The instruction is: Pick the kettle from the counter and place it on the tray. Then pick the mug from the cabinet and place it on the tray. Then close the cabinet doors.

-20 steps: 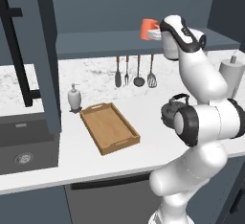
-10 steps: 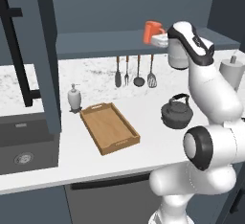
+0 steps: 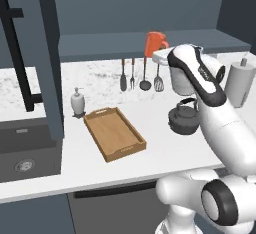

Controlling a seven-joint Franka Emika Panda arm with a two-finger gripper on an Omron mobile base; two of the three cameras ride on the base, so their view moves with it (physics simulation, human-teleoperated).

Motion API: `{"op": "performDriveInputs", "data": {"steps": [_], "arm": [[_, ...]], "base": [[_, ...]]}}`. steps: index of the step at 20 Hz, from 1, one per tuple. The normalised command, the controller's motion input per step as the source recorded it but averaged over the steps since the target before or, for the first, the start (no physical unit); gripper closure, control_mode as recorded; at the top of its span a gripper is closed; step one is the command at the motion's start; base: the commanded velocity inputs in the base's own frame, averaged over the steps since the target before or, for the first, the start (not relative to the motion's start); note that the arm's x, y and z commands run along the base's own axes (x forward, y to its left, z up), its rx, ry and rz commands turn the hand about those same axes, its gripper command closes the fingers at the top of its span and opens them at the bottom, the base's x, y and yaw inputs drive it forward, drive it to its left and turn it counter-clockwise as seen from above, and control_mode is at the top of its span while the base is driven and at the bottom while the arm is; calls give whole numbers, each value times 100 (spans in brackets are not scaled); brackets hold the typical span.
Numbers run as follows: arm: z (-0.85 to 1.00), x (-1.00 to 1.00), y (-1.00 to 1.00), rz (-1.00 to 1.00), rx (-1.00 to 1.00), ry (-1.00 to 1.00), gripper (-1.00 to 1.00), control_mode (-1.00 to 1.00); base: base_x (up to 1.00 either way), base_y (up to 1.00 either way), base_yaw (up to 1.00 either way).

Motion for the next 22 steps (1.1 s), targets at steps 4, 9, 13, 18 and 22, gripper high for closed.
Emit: {"op": "performDriveInputs", "data": {"steps": [4, 9, 13, 18, 22], "arm": [[-16, -77, 54, -1, 0, 2, 100, -100], [-27, -66, 44, 4, -3, 4, 100, -100], [-36, -30, 18, 22, -6, 6, 100, -100], [-34, 4, 16, 26, -5, 7, 100, -100], [-38, 12, 2, 26, -2, 4, 100, -100]], "base": [[0, 0, 0], [0, 0, 0], [0, 0, 0], [0, 0, 0], [0, 0, 0]]}}
